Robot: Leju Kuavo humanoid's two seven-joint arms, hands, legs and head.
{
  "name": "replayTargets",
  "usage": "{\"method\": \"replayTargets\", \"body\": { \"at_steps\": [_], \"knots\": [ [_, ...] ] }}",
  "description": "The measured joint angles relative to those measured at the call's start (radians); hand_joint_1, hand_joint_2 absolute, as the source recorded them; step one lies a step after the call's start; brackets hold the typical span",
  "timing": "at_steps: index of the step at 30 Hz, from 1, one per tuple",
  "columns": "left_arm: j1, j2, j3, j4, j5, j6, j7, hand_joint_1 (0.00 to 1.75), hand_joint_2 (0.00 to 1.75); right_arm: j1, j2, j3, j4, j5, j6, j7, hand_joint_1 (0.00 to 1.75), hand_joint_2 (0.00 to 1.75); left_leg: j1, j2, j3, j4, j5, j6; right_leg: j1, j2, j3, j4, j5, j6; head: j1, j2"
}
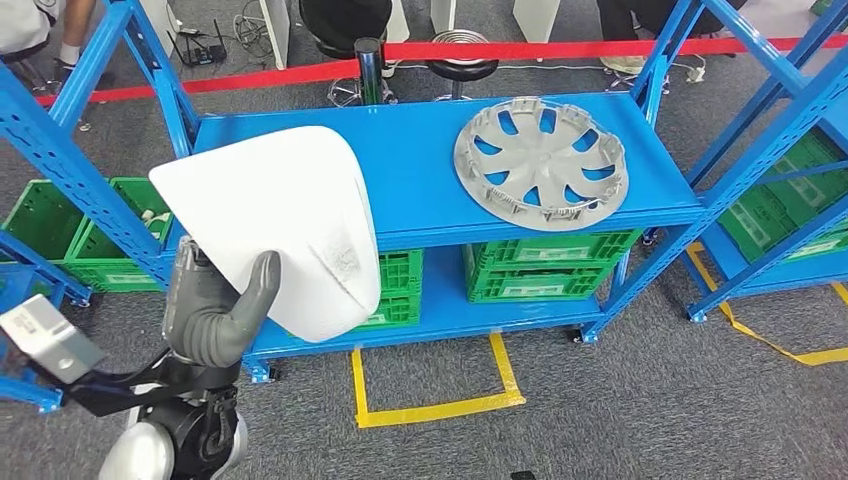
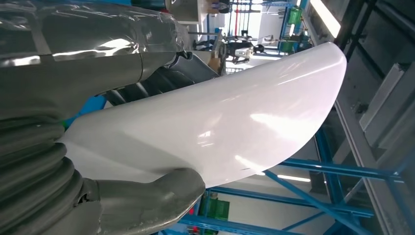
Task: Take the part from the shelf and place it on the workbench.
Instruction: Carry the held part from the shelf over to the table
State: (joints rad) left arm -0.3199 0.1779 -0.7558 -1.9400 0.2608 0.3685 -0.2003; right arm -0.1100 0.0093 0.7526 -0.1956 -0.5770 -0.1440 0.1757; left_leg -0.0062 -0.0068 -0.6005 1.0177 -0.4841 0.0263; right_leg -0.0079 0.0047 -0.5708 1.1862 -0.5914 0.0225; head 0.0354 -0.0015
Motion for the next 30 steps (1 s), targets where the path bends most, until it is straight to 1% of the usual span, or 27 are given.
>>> {"method": "replayTargets", "body": {
  "at_steps": [1,2,3,4,6,7,8,10,11,12,13,14,15,16,17,18,19,21,22,23,24,25,26,27,28,29,30],
  "knots": [
    [0.003,0.001,0.000,-0.002,-0.005,0.002,0.001,1.75,1.75,0.000,-0.002,0.000,0.000,0.001,-0.001,-0.002,0.00,1.75,-0.004,0.001,-0.005,0.000,0.006,-0.001,0.005,0.000,0.048,-0.075,0.018,-0.013,0.003,0.000],
    [0.009,0.001,0.000,-0.006,-0.011,0.005,0.003,1.75,1.75,-0.001,-0.003,0.000,0.000,0.002,-0.003,-0.005,0.00,1.75,-0.006,0.002,-0.009,0.000,0.012,-0.004,0.010,-0.001,0.088,-0.143,0.028,-0.024,0.004,0.000],
    [0.016,0.002,-0.001,-0.010,-0.017,0.010,0.006,1.75,1.75,-0.003,-0.004,0.000,0.000,0.006,-0.006,-0.008,0.00,1.75,-0.006,0.006,-0.013,0.001,0.018,-0.009,0.015,-0.001,0.113,-0.190,0.029,-0.031,0.006,0.000],
    [0.025,0.002,-0.001,-0.014,-0.023,0.016,0.009,1.75,1.75,-0.004,-0.005,0.000,0.000,0.011,-0.011,-0.011,0.00,1.75,-0.004,0.010,-0.016,0.000,0.025,-0.015,0.018,-0.001,0.123,-0.211,0.026,-0.035,0.006,0.000],
    [0.048,0.005,-0.002,-0.024,-0.035,0.031,0.018,1.75,1.75,-0.005,-0.005,0.001,0.000,0.025,-0.029,-0.010,0.00,1.75,-0.002,0.015,-0.021,0.000,0.032,-0.026,0.018,-0.001,0.120,-0.229,0.039,-0.038,0.010,0.000],
    [0.059,0.007,-0.003,-0.029,-0.041,0.039,0.023,1.75,1.75,-0.005,-0.006,0.001,0.000,0.033,-0.040,-0.008,0.00,1.75,-0.001,0.013,-0.027,0.009,0.018,-0.032,0.015,-0.003,0.116,-0.236,0.049,-0.041,0.009,0.000],
    [0.069,0.010,-0.004,-0.034,-0.047,0.046,0.027,1.75,1.75,-0.004,-0.009,0.001,0.000,0.040,-0.052,-0.007,0.00,1.75,-0.001,0.011,-0.038,0.034,-0.014,-0.037,0.011,-0.006,0.107,-0.242,0.060,-0.045,0.005,0.000],
    [0.090,0.018,-0.005,-0.045,-0.059,0.061,0.035,1.75,1.75,-0.004,-0.015,0.002,0.000,0.049,-0.077,-0.010,0.00,1.75,0.006,0.005,-0.071,0.137,-0.110,-0.048,0.008,-0.009,0.083,-0.242,0.079,-0.048,-0.008,0.000],
    [0.101,0.022,-0.005,-0.050,-0.065,0.067,0.038,1.75,1.75,-0.004,-0.018,0.002,0.000,0.051,-0.087,-0.014,0.00,1.75,0.011,0.005,-0.086,0.200,-0.146,-0.054,0.008,-0.010,0.069,-0.238,0.086,-0.048,-0.015,0.000],
    [0.112,0.026,-0.005,-0.055,-0.069,0.071,0.040,1.75,1.75,-0.004,-0.022,0.002,0.000,0.051,-0.093,-0.018,0.00,1.75,0.015,0.005,-0.093,0.247,-0.158,-0.059,0.007,-0.012,0.054,-0.233,0.093,-0.045,-0.021,0.000],
    [0.120,0.029,-0.005,-0.059,-0.071,0.073,0.042,1.75,1.75,-0.004,-0.025,0.002,0.000,0.051,-0.095,-0.020,0.00,1.75,0.019,0.005,-0.087,0.268,-0.147,-0.065,0.006,-0.013,0.038,-0.227,0.100,-0.041,-0.026,0.000],
    [0.124,0.032,-0.005,-0.063,-0.073,0.074,0.042,1.75,1.75,-0.004,-0.028,0.002,0.000,0.050,-0.096,-0.021,0.00,1.75,0.023,0.006,-0.065,0.258,-0.120,-0.070,0.003,-0.015,0.023,-0.218,0.105,-0.037,-0.030,0.000],
    [0.127,0.034,-0.005,-0.067,-0.073,0.074,0.042,1.75,1.75,-0.004,-0.030,0.002,0.000,0.050,-0.096,-0.022,0.00,1.75,0.028,0.007,-0.026,0.215,-0.089,-0.076,0.000,-0.016,0.007,-0.207,0.109,-0.032,-0.032,0.000],
    [0.129,0.035,-0.005,-0.072,-0.073,0.074,0.043,1.75,1.75,-0.005,-0.033,0.002,0.000,0.049,-0.096,-0.023,0.00,1.75,0.032,0.008,0.021,0.154,-0.075,-0.082,-0.001,-0.017,-0.008,-0.194,0.111,-0.026,-0.035,0.000],
    [0.130,0.036,-0.005,-0.076,-0.074,0.073,0.042,1.75,1.75,-0.005,-0.035,0.003,0.000,0.047,-0.094,-0.023,0.00,1.75,0.034,0.007,0.064,0.094,-0.075,-0.084,-0.002,-0.017,-0.020,-0.182,0.113,-0.020,-0.038,0.000],
    [0.131,0.037,-0.005,-0.080,-0.073,0.071,0.042,1.75,1.75,-0.006,-0.038,0.003,0.000,0.040,-0.088,-0.024,0.00,1.75,0.035,0.006,0.093,0.047,-0.086,-0.081,-0.001,-0.016,-0.029,-0.171,0.116,-0.013,-0.041,0.000],
    [0.131,0.038,-0.005,-0.082,-0.071,0.068,0.041,1.75,1.75,-0.007,-0.041,0.003,0.000,0.031,-0.080,-0.024,0.00,1.75,0.034,0.004,0.107,0.021,-0.100,-0.075,0.000,-0.015,-0.036,-0.164,0.120,-0.006,-0.042,0.000],
    [0.131,0.039,-0.005,-0.083,-0.063,0.057,0.036,1.75,1.75,-0.007,-0.047,0.002,0.000,0.010,-0.055,-0.024,0.00,1.75,0.032,0.002,0.100,0.012,-0.101,-0.053,-0.001,-0.014,-0.046,-0.160,0.129,0.007,-0.039,0.000],
    [0.130,0.038,-0.005,-0.082,-0.057,0.051,0.031,1.75,1.75,-0.006,-0.051,0.002,0.000,0.002,-0.043,-0.024,0.00,1.75,0.032,0.002,0.092,0.011,-0.095,-0.041,-0.003,-0.013,-0.052,-0.153,0.118,0.013,-0.036,0.000],
    [0.130,0.036,-0.006,-0.081,-0.050,0.044,0.026,1.75,1.75,-0.005,-0.054,0.002,0.000,-0.004,-0.033,-0.022,0.00,1.75,0.032,0.002,0.082,0.011,-0.086,-0.030,-0.004,-0.013,-0.059,-0.133,0.091,0.017,-0.030,0.000],
    [0.128,0.034,-0.006,-0.080,-0.043,0.037,0.019,1.75,1.75,-0.005,-0.057,0.002,0.000,-0.007,-0.026,-0.021,0.00,1.75,0.030,0.002,0.071,0.011,-0.076,-0.020,-0.005,-0.012,-0.069,-0.096,0.047,0.021,-0.024,0.000],
    [0.128,0.031,-0.006,-0.078,-0.036,0.031,0.013,1.75,1.75,-0.006,-0.059,0.002,0.000,-0.010,-0.023,-0.019,0.00,1.75,0.027,0.002,0.060,0.011,-0.065,-0.013,-0.005,-0.011,-0.081,-0.041,-0.004,0.023,-0.017,0.000],
    [0.127,0.028,-0.006,-0.075,-0.030,0.024,0.007,1.75,1.75,-0.007,-0.061,0.002,0.000,-0.012,-0.023,-0.018,0.00,1.75,0.023,0.002,0.047,0.012,-0.055,-0.008,-0.004,-0.011,-0.091,0.020,-0.046,0.023,-0.011,0.000],
    [0.127,0.025,-0.006,-0.073,-0.025,0.019,0.002,1.75,1.75,-0.008,-0.064,0.002,0.000,-0.013,-0.023,-0.018,0.00,1.75,0.018,0.002,0.034,0.012,-0.044,-0.005,-0.003,-0.011,-0.095,0.071,-0.069,0.021,-0.006,0.000],
    [0.127,0.024,-0.006,-0.070,-0.022,0.015,-0.001,1.75,1.75,-0.009,-0.067,0.002,0.000,-0.014,-0.024,-0.018,0.00,1.75,0.013,0.001,0.020,0.012,-0.034,-0.003,-0.002,-0.011,-0.090,0.099,-0.068,0.017,-0.001,0.000],
    [0.127,0.022,-0.007,-0.068,-0.020,0.013,-0.003,1.75,1.75,-0.009,-0.069,0.002,0.000,-0.016,-0.024,-0.018,0.00,1.75,0.007,0.001,0.007,0.013,-0.023,-0.001,0.001,-0.010,-0.071,0.095,-0.048,0.009,0.004,0.000],
    [0.127,0.021,-0.007,-0.066,-0.020,0.013,-0.004,1.75,1.75,-0.009,-0.071,0.002,0.000,-0.017,-0.025,-0.018,0.00,1.75,0.001,0.000,-0.005,0.013,-0.013,0.000,0.006,-0.009,-0.039,0.058,-0.020,-0.002,0.009,0.000]
  ]
}}
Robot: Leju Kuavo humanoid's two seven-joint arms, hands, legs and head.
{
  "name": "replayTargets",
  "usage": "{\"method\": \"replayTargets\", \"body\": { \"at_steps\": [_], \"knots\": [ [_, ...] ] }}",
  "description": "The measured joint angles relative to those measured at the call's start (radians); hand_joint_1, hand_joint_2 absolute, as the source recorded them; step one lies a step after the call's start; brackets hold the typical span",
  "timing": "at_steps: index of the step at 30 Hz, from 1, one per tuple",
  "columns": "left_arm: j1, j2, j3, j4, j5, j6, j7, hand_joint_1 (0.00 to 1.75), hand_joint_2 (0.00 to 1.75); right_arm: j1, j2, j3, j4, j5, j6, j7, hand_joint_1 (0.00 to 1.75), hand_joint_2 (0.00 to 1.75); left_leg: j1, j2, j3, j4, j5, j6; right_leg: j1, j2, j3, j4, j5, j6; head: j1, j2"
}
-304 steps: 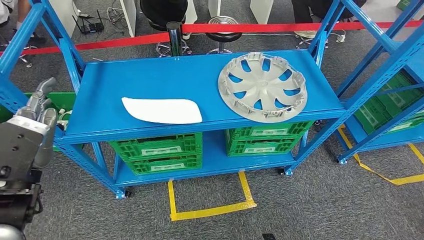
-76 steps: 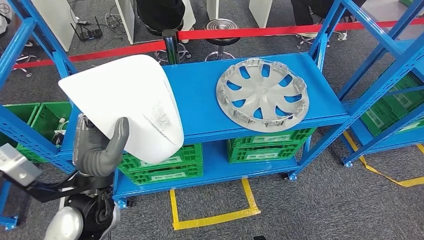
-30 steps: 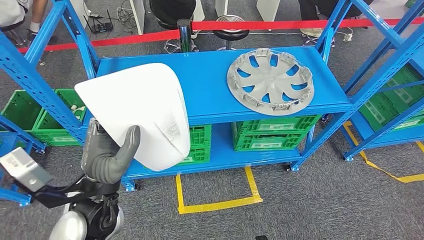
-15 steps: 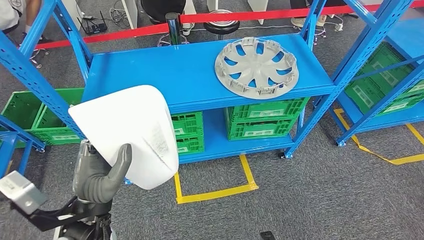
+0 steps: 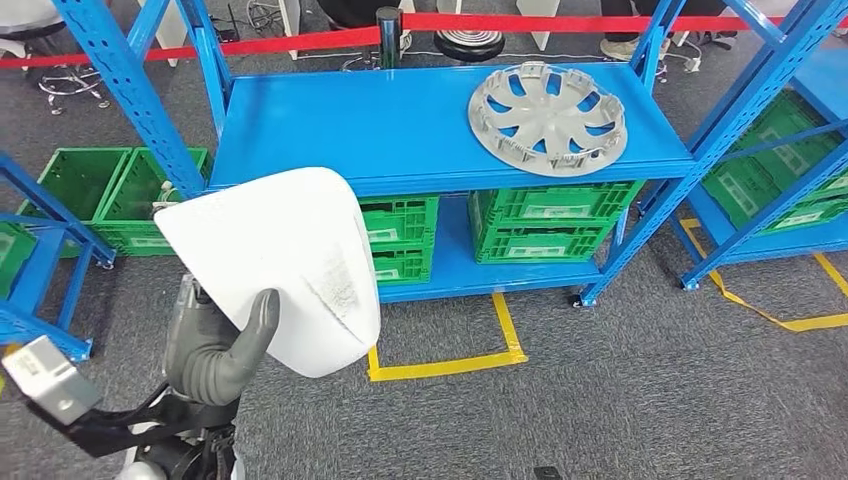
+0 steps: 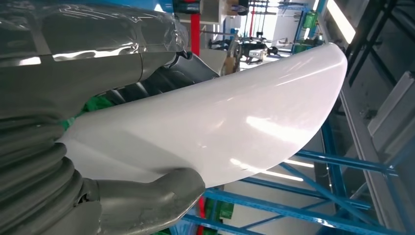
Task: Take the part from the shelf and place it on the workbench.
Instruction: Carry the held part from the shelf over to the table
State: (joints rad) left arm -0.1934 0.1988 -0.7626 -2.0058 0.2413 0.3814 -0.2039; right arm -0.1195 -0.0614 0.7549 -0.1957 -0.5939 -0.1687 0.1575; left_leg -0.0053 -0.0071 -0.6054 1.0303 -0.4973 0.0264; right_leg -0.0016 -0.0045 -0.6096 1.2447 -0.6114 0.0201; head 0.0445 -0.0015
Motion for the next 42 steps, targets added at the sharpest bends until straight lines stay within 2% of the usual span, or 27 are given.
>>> {"method": "replayTargets", "body": {
  "at_steps": [2,4,5,7,8,9,11,12,13,14,15,16,17,18,19,20,22,23,25,27,28,29,30,32,34,37,42],
  "knots": [
    [-0.001,-0.003,0.000,0.002,0.000,-0.001,-0.002,1.75,1.75,-0.001,-0.005,0.000,0.000,-0.002,-0.001,0.000,0.00,1.75,-0.007,-0.002,-0.016,0.000,0.017,0.000,0.018,0.003,0.096,-0.137,0.036,-0.031,0.004,0.000],
    [-0.003,-0.007,0.000,0.003,0.003,-0.003,-0.003,1.75,1.75,-0.005,-0.013,0.000,0.000,-0.004,-0.006,-0.001,0.00,1.75,-0.009,-0.001,-0.026,0.000,0.035,-0.006,0.033,0.004,0.167,-0.255,0.035,-0.049,0.001,0.000],
    [-0.004,-0.009,0.000,0.004,0.005,-0.005,-0.004,1.75,1.75,-0.006,-0.015,0.000,-0.001,-0.006,-0.008,-0.002,0.00,1.75,-0.009,0.000,-0.029,-0.002,0.045,-0.011,0.037,0.004,0.180,-0.282,0.033,-0.051,0.001,0.000],
    [-0.004,-0.010,-0.001,0.006,0.008,-0.009,-0.008,1.75,1.75,-0.006,-0.017,0.000,-0.001,-0.009,-0.012,-0.005,0.00,1.75,-0.007,0.002,-0.038,-0.004,0.052,-0.021,0.035,0.001,0.173,-0.299,0.052,-0.053,0.004,0.000],
    [-0.003,-0.010,-0.002,0.007,0.009,-0.010,-0.012,1.75,1.75,-0.006,-0.019,0.000,-0.001,-0.010,-0.012,-0.006,0.00,1.75,-0.006,0.002,-0.046,0.007,0.032,-0.026,0.032,-0.001,0.165,-0.305,0.066,-0.055,0.004,0.000],
    [-0.003,-0.010,-0.002,0.009,0.009,-0.009,-0.017,1.75,1.75,-0.005,-0.021,0.000,-0.002,-0.010,-0.012,-0.007,0.00,1.75,-0.005,0.002,-0.059,0.035,-0.006,-0.032,0.028,-0.004,0.154,-0.310,0.081,-0.057,0.002,0.000],
    [-0.001,-0.010,-0.004,0.012,0.010,-0.003,-0.031,1.75,1.75,-0.005,-0.026,0.000,-0.002,-0.007,-0.011,-0.012,0.00,1.75,0.003,0.003,-0.090,0.146,-0.108,-0.046,0.025,-0.006,0.121,-0.308,0.105,-0.060,-0.007,0.000],
    [0.000,-0.010,-0.004,0.013,0.010,0.002,-0.038,1.75,1.75,-0.005,-0.028,0.000,-0.003,-0.006,-0.011,-0.017,0.00,1.75,0.007,0.003,-0.101,0.206,-0.137,-0.053,0.024,-0.007,0.103,-0.303,0.115,-0.058,-0.010,0.000],
    [0.001,-0.009,-0.004,0.014,0.012,0.006,-0.044,1.75,1.75,-0.005,-0.030,0.000,-0.003,-0.005,-0.011,-0.024,0.00,1.75,0.011,0.004,-0.101,0.247,-0.140,-0.058,0.023,-0.007,0.084,-0.297,0.125,-0.056,-0.012,0.000],
    [0.002,-0.009,-0.005,0.015,0.013,0.010,-0.050,1.75,1.75,-0.004,-0.032,0.000,-0.003,-0.004,-0.011,-0.033,0.00,1.75,0.014,0.005,-0.088,0.261,-0.120,-0.063,0.021,-0.008,0.064,-0.289,0.133,-0.053,-0.015,0.000],
    [0.003,-0.009,-0.005,0.016,0.013,0.014,-0.055,1.75,1.75,-0.004,-0.033,0.000,-0.003,-0.004,-0.011,-0.042,0.00,1.75,0.017,0.006,-0.058,0.243,-0.088,-0.068,0.018,-0.008,0.044,-0.279,0.139,-0.048,-0.018,0.000],
    [0.003,-0.009,-0.005,0.017,0.013,0.018,-0.059,1.75,1.75,-0.004,-0.034,0.000,-0.004,-0.004,-0.011,-0.051,0.00,1.75,0.021,0.007,-0.013,0.197,-0.063,-0.071,0.016,-0.008,0.026,-0.267,0.144,-0.043,-0.022,0.000],
    [0.003,-0.009,-0.005,0.018,0.012,0.023,-0.063,1.75,1.75,-0.004,-0.036,0.000,-0.005,-0.005,-0.011,-0.057,0.00,1.75,0.023,0.008,0.043,0.128,-0.058,-0.074,0.015,-0.007,0.009,-0.253,0.147,-0.037,-0.028,0.000],
    [0.004,-0.009,-0.005,0.017,0.010,0.027,-0.066,1.75,1.75,-0.004,-0.038,0.000,-0.006,-0.005,-0.011,-0.060,0.00,1.75,0.024,0.008,0.091,0.062,-0.070,-0.071,0.014,-0.007,-0.004,-0.240,0.149,-0.032,-0.032,0.000],
    [0.005,-0.009,-0.005,0.016,0.009,0.030,-0.069,1.75,1.75,-0.004,-0.040,0.000,-0.008,-0.005,-0.011,-0.062,0.00,1.75,0.024,0.007,0.123,0.012,-0.089,-0.065,0.014,-0.006,-0.013,-0.230,0.153,-0.025,-0.036,0.000],
    [0.006,-0.009,-0.005,0.016,0.007,0.032,-0.071,1.75,1.75,-0.004,-0.041,0.000,-0.009,-0.005,-0.010,-0.061,0.00,1.75,0.021,0.006,0.138,-0.018,-0.103,-0.055,0.014,-0.006,-0.020,-0.225,0.159,-0.020,-0.037,0.000],
    [0.011,-0.009,-0.005,0.014,0.005,0.037,-0.072,1.75,1.75,-0.002,-0.042,0.000,-0.010,-0.006,-0.008,-0.060,0.00,1.75,0.020,0.006,0.130,-0.027,-0.098,-0.031,0.011,-0.004,-0.028,-0.222,0.167,-0.008,-0.037,0.000],
    [0.014,-0.009,-0.005,0.013,0.003,0.039,-0.072,1.75,1.75,0.000,-0.042,0.001,-0.011,-0.008,-0.007,-0.059,0.00,1.75,0.021,0.006,0.125,-0.028,-0.091,-0.021,0.009,-0.003,-0.035,-0.208,0.154,-0.001,-0.034,0.000],
    [0.016,-0.009,-0.005,0.011,0.001,0.041,-0.071,1.75,1.75,0.001,-0.042,0.001,-0.011,-0.013,-0.005,-0.058,0.00,1.75,0.023,0.007,0.112,-0.029,-0.075,-0.007,0.004,-0.001,-0.066,-0.123,0.088,0.012,-0.026,0.000],
    [0.019,-0.009,-0.005,0.010,0.001,0.041,-0.071,1.75,1.75,0.002,-0.042,0.001,-0.011,-0.016,-0.005,-0.058,0.00,1.75,0.022,0.007,0.098,-0.028,-0.065,-0.002,0.001,0.000,-0.101,0.004,0.016,0.021,-0.018,0.000],
    [0.021,-0.009,-0.005,0.010,0.000,0.041,-0.070,1.75,1.75,0.002,-0.042,0.001,-0.011,-0.016,-0.005,-0.058,0.00,1.75,0.022,0.007,0.092,-0.028,-0.061,-0.001,-0.001,0.000,-0.106,0.042,0.004,0.025,-0.015,0.000],
    [0.023,-0.009,-0.005,0.010,0.000,0.041,-0.070,1.75,1.75,0.003,-0.041,0.002,-0.011,-0.016,-0.006,-0.058,0.00,1.75,0.021,0.007,0.088,-0.028,-0.059,0.000,-0.004,0.000,-0.094,0.043,0.011,0.029,-0.012,0.000],
    [0.025,-0.009,-0.005,0.010,0.000,0.041,-0.070,1.75,1.75,0.003,-0.041,0.002,-0.011,-0.016,-0.007,-0.058,0.00,1.75,0.021,0.007,0.087,-0.028,-0.058,0.001,-0.009,0.000,-0.065,0.004,0.035,0.033,-0.009,0.000],
    [0.027,-0.009,-0.005,0.010,0.000,0.041,-0.070,1.75,1.75,0.005,-0.041,0.002,-0.011,-0.016,-0.009,-0.058,0.00,1.75,0.018,0.008,0.088,-0.025,-0.058,-0.001,-0.019,0.000,0.019,-0.135,0.092,0.044,-0.001,0.000],
    [0.028,-0.009,-0.005,0.008,0.000,0.041,-0.070,1.75,1.75,0.005,-0.041,0.002,-0.012,-0.015,-0.010,-0.058,0.00,1.75,0.011,0.008,0.083,-0.019,-0.059,-0.007,-0.025,0.000,0.072,-0.237,0.104,0.043,0.005,0.000],
    [0.029,-0.009,-0.005,0.006,-0.001,0.042,-0.070,1.75,1.75,0.008,-0.040,0.002,-0.012,-0.014,-0.011,-0.058,0.00,1.75,0.006,0.009,0.076,-0.016,-0.057,-0.013,-0.025,-0.001,0.078,-0.256,0.095,0.030,-0.004,0.000],
    [0.029,-0.009,-0.005,0.002,-0.001,0.042,-0.070,1.75,1.75,0.009,-0.040,0.002,-0.012,-0.014,-0.011,-0.058,0.00,1.75,0.010,0.011,0.078,-0.019,-0.058,-0.018,-0.020,0.000,0.077,-0.251,0.089,0.023,-0.012,0.000]
  ]
}}
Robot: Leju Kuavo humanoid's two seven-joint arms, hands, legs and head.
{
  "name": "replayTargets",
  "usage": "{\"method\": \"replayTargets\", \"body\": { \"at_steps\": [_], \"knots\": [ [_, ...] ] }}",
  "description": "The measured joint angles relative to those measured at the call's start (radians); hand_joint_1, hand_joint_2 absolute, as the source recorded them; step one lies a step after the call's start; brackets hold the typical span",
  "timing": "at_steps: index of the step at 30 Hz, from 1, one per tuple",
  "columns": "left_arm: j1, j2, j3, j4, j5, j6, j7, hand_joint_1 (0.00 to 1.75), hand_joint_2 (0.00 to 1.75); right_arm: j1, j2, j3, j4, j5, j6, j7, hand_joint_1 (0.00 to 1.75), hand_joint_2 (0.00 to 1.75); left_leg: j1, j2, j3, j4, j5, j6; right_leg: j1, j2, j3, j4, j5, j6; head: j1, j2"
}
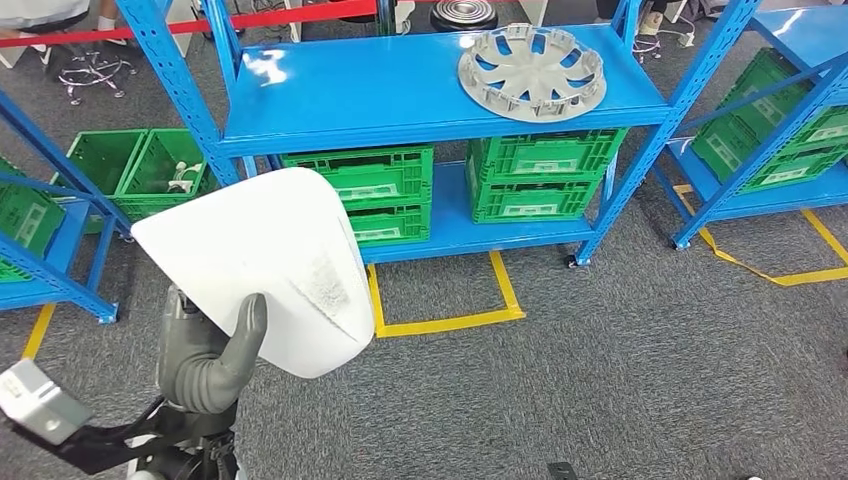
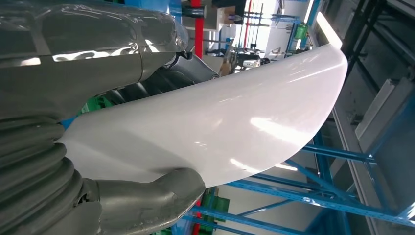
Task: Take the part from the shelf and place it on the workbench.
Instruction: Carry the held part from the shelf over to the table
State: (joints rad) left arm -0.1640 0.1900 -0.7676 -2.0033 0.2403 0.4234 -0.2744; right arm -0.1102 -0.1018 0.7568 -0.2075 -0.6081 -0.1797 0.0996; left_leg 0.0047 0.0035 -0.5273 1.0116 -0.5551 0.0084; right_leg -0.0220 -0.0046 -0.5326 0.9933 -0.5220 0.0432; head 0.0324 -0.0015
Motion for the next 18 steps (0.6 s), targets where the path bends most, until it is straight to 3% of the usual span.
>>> {"method": "replayTargets", "body": {
  "at_steps": [18],
  "knots": [
    [0.020,0.000,0.000,-0.015,-0.019,0.017,-0.011,1.75,1.75,0.000,-0.001,0.002,-0.007,0.000,0.008,-0.032,0.00,1.75,0.003,0.001,0.000,-0.001,-0.001,-0.003,0.001,0.001,0.001,0.000,-0.001,-0.002,0.001,0.000]
  ]
}}
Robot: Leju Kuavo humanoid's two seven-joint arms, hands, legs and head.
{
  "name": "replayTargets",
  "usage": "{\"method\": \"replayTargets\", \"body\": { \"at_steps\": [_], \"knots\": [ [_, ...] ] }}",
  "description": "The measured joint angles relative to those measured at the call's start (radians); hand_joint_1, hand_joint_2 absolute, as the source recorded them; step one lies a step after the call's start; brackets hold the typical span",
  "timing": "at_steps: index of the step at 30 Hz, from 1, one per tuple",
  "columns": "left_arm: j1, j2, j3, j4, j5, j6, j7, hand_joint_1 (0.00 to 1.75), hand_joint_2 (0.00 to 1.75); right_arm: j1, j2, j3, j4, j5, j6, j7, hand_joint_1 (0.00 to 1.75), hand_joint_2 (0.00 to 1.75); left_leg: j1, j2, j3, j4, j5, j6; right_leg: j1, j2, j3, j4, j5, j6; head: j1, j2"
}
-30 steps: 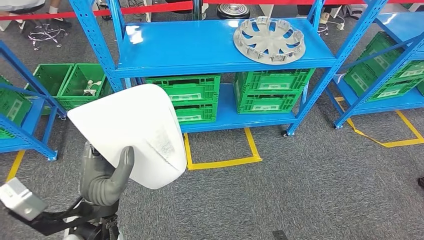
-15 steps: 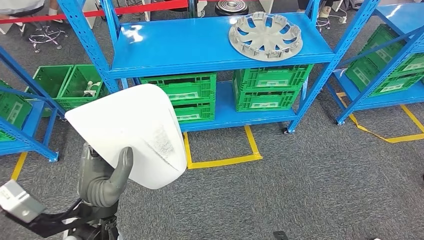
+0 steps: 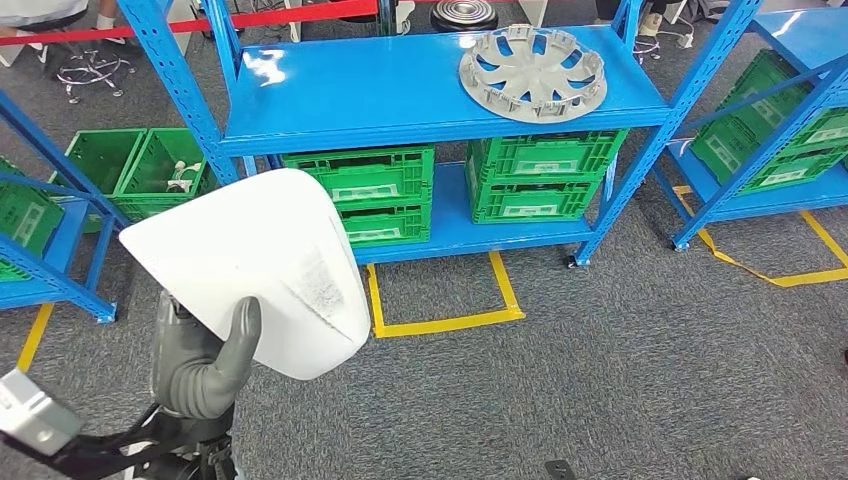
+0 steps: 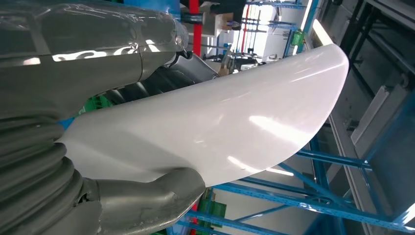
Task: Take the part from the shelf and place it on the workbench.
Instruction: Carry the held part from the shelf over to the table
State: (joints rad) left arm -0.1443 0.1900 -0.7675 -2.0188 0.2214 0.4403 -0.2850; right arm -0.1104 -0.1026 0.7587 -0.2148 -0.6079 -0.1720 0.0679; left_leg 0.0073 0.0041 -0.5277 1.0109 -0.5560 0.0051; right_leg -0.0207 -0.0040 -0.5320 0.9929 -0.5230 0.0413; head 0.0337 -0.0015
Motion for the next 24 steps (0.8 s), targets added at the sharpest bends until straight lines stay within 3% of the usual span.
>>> {"method": "replayTargets", "body": {
  "at_steps": [19,22,24],
  "knots": [
    [0.030,0.000,0.000,-0.004,-0.022,-0.003,-0.020,1.75,1.75,-0.002,-0.001,0.019,0.000,0.033,0.012,-0.019,0.00,1.75,-0.007,0.000,-0.001,0.004,-0.003,0.004,-0.005,0.000,0.000,-0.005,0.003,0.005,-0.005,0.000],
    [0.031,-0.001,0.000,-0.005,-0.025,-0.004,-0.024,1.75,1.75,-0.006,-0.001,0.025,0.000,0.034,0.013,-0.024,0.00,1.75,-0.005,-0.001,0.002,-0.008,0.004,0.013,-0.006,-0.002,0.002,-0.008,0.003,0.014,-0.014,0.000],
    [0.031,-0.004,0.000,-0.007,-0.026,-0.005,-0.026,1.75,1.75,-0.009,-0.003,0.028,-0.001,0.036,0.012,-0.028,0.00,1.75,0.001,-0.003,0.010,-0.022,0.012,0.021,-0.005,-0.002,-0.020,0.041,-0.028,0.017,-0.015,0.000]
  ]
}}
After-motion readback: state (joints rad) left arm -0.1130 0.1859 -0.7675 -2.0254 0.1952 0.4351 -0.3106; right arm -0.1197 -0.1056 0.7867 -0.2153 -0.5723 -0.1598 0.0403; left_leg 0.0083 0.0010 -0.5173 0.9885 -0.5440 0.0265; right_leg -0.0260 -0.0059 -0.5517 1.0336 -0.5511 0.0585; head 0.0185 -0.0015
